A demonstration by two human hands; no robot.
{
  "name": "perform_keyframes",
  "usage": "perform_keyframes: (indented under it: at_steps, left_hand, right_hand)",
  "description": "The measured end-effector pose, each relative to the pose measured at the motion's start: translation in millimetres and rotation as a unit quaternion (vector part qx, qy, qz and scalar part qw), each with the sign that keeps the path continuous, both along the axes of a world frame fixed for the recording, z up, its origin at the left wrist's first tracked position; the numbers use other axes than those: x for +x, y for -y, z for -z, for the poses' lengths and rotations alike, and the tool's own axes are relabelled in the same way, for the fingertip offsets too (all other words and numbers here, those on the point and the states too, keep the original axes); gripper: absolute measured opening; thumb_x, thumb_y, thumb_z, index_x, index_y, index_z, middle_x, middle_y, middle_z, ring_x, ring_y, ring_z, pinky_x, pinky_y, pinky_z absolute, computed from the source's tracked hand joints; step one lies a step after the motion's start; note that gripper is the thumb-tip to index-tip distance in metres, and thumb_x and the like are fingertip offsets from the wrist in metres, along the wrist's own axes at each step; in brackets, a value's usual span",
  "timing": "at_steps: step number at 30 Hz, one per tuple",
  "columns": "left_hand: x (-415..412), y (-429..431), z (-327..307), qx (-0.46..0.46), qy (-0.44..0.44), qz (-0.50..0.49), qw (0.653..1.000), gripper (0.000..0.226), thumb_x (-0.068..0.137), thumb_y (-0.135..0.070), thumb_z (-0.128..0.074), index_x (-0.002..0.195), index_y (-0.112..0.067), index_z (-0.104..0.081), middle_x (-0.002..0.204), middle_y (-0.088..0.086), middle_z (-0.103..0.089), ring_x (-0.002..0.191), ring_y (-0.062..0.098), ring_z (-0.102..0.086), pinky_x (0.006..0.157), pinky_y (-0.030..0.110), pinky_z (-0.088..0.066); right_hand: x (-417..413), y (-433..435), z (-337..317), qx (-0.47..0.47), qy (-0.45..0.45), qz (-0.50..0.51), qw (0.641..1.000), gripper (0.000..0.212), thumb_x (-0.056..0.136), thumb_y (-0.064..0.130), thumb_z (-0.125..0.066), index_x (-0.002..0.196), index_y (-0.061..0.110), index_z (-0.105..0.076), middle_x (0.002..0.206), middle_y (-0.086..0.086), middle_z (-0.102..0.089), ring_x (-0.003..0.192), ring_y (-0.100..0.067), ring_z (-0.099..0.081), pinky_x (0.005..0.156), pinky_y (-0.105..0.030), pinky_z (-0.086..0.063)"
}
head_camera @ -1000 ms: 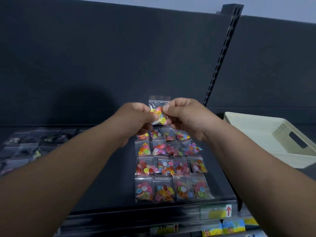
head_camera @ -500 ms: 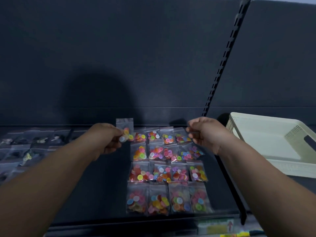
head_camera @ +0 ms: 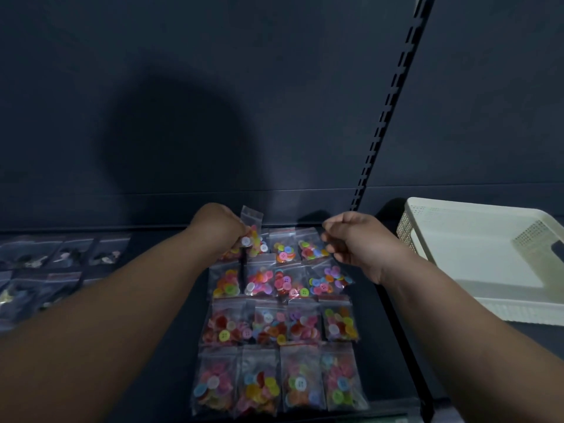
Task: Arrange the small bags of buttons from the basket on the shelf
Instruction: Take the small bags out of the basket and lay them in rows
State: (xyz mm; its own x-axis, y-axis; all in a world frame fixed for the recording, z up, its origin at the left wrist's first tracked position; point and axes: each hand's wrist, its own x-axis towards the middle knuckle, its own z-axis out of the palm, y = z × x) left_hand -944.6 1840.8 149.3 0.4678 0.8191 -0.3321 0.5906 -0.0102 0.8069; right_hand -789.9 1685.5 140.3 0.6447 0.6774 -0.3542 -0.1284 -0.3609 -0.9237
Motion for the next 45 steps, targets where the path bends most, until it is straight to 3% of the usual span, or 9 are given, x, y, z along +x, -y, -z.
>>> perform_keyframes:
  at_steps: [4, 7, 11, 14, 17, 23, 33, 40, 45]
  left_hand:
    - [18, -4, 14, 0.018, -0.054, 0.021, 0.998, 0.005, 0.085, -0.007, -0.064, 0.083, -0.003, -0.063, 0.075, 0.012, -0.063, 0.065, 0.026, -0.061, 0.060, 0.024, -0.051]
    - [24, -5, 24, 0.072, -0.116, 0.040, 0.990, 0.018, 0.082, -0.010, -0.068, 0.091, 0.006, -0.067, 0.090, 0.023, -0.068, 0.087, 0.036, -0.065, 0.077, 0.039, -0.054]
    - [22, 2, 26, 0.174, -0.202, 0.083, 0.960, 0.015, 0.078, -0.017, -0.068, 0.070, -0.009, -0.058, 0.078, 0.009, -0.062, 0.074, 0.022, -0.059, 0.052, 0.026, -0.041]
    - [20, 9, 25, 0.232, -0.214, 0.092, 0.944, 0.014, 0.079, -0.018, -0.064, 0.077, -0.012, -0.052, 0.080, 0.004, -0.054, 0.076, 0.021, -0.054, 0.053, 0.026, -0.034]
    - [14, 15, 23, 0.266, -0.207, 0.090, 0.937, 0.017, 0.083, -0.020, -0.063, 0.093, -0.009, -0.054, 0.090, 0.005, -0.057, 0.081, 0.020, -0.053, 0.062, 0.028, -0.039]
    - [-9, 21, 15, 0.294, -0.169, 0.078, 0.938, 0.021, 0.086, -0.025, -0.060, 0.100, -0.009, -0.058, 0.098, 0.007, -0.059, 0.085, 0.022, -0.055, 0.073, 0.033, -0.049]
    - [-34, 44, 13, 0.282, -0.132, 0.049, 0.949, 0.015, 0.088, -0.032, -0.060, 0.090, -0.019, -0.054, 0.076, -0.007, -0.051, 0.067, 0.009, -0.048, 0.055, 0.025, -0.036]
    - [-40, 51, 10, 0.288, -0.148, 0.023, 0.946, 0.017, 0.088, -0.033, -0.059, 0.095, -0.018, -0.056, 0.089, -0.001, -0.056, 0.078, 0.016, -0.052, 0.067, 0.028, -0.042]
    - [-42, 52, 13, 0.278, -0.163, 0.013, 0.947, 0.013, 0.088, -0.032, -0.059, 0.092, -0.022, -0.052, 0.092, -0.003, -0.053, 0.081, 0.017, -0.050, 0.068, 0.026, -0.037]
  right_hand:
    - [4, -1, 3, -0.013, 0.025, -0.009, 1.000, 0.019, 0.094, 0.010, -0.053, 0.079, 0.017, -0.060, 0.075, -0.005, -0.062, 0.058, -0.015, -0.051, 0.053, -0.025, -0.043]
    - [8, 2, 6, -0.050, 0.153, -0.033, 0.986, 0.017, 0.092, 0.013, -0.054, 0.078, 0.019, -0.061, 0.072, 0.000, -0.062, 0.064, -0.014, -0.055, 0.061, -0.025, -0.046]
    - [8, 7, 7, -0.156, 0.437, -0.117, 0.878, 0.017, 0.093, 0.021, -0.051, 0.106, 0.017, -0.062, 0.102, -0.005, -0.066, 0.094, -0.024, -0.061, 0.081, -0.031, -0.050]
    - [7, 10, 9, -0.179, 0.498, -0.147, 0.836, 0.028, 0.093, 0.017, -0.050, 0.119, 0.016, -0.059, 0.117, -0.011, -0.057, 0.105, -0.029, -0.056, 0.083, -0.031, -0.045]
    - [8, 16, 12, -0.189, 0.502, -0.157, 0.829, 0.032, 0.093, 0.016, -0.049, 0.124, 0.015, -0.057, 0.121, -0.011, -0.054, 0.111, -0.029, -0.052, 0.086, -0.030, -0.044]
    - [10, 30, 16, -0.242, 0.426, -0.165, 0.856, 0.036, 0.091, 0.020, -0.053, 0.127, 0.015, -0.054, 0.127, -0.010, -0.059, 0.113, -0.027, -0.056, 0.091, -0.030, -0.045]
    - [8, 34, 25, -0.243, 0.359, -0.185, 0.882, 0.023, 0.085, 0.022, -0.064, 0.107, 0.014, -0.061, 0.098, -0.003, -0.061, 0.086, -0.017, -0.053, 0.074, -0.025, -0.043]
    - [2, 31, 25, -0.231, 0.334, -0.205, 0.891, 0.015, 0.083, 0.012, -0.062, 0.096, 0.008, -0.066, 0.097, -0.009, -0.067, 0.090, -0.022, -0.062, 0.072, -0.026, -0.046]
    - [3, 32, 23, -0.250, 0.339, -0.200, 0.885, 0.019, 0.085, 0.015, -0.060, 0.102, 0.007, -0.063, 0.099, -0.007, -0.063, 0.089, -0.022, -0.059, 0.073, -0.027, -0.046]
